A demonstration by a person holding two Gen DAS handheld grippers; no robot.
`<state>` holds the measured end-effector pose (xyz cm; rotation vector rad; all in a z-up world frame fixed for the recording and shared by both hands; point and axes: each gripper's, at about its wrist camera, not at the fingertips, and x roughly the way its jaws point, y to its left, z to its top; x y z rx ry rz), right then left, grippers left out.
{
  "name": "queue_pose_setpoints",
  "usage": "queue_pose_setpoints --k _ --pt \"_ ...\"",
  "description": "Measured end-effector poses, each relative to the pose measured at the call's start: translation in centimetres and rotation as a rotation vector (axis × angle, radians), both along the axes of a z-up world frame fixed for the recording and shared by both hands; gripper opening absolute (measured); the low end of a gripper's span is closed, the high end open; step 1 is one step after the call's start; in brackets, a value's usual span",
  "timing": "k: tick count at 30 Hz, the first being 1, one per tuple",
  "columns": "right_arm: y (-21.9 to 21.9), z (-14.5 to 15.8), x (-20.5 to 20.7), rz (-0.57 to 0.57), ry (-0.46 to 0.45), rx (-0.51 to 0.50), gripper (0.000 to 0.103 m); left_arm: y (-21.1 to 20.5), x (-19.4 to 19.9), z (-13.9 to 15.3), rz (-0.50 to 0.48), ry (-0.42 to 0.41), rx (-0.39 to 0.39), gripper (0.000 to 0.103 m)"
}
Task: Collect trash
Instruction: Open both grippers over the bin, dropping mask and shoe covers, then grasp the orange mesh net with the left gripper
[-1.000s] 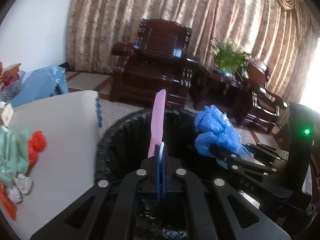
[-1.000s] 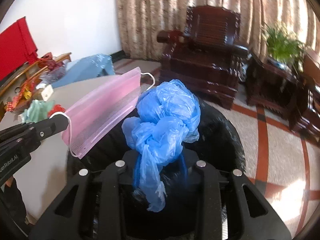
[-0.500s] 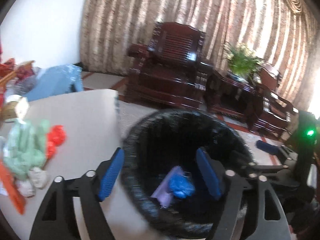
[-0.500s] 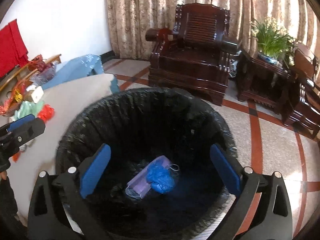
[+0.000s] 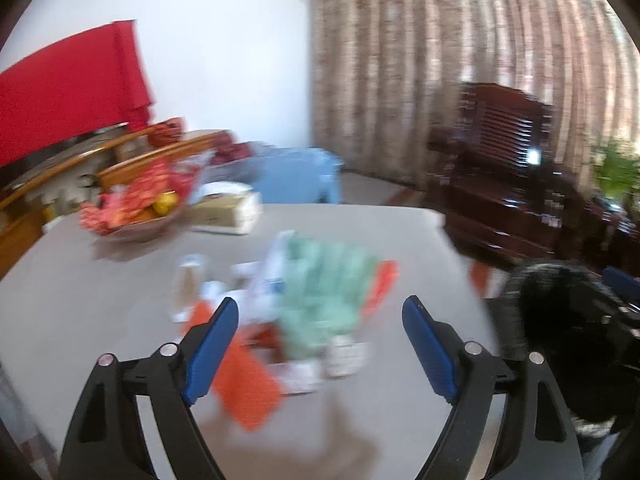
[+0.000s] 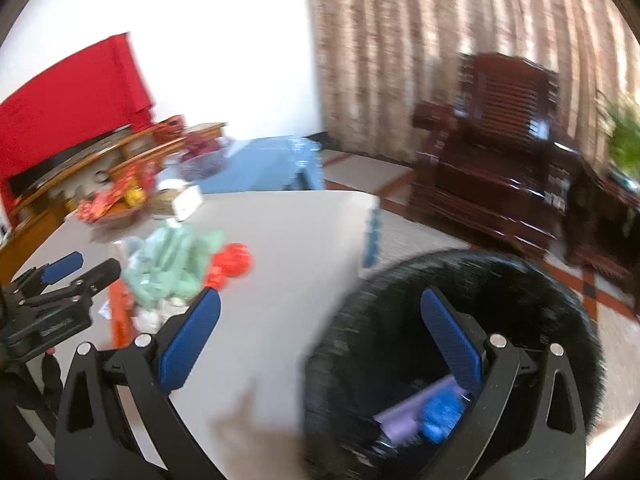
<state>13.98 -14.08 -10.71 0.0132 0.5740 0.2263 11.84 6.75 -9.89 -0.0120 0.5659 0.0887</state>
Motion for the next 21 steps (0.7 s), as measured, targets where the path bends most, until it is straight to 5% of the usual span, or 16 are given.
queue_pose_setpoints --k 8,21 --pt "6.7 -1.4 1.6 0.107 -0.004 -0.031 0.098 4.8 0.4 -3.6 0.131 0.066 -0.008 0.082" --pt "8.1 -4.1 3.3 0.121 0.05 -0.072 0.098 6.2 4.0 -7.9 0.188 0.157 -0.078 0.082"
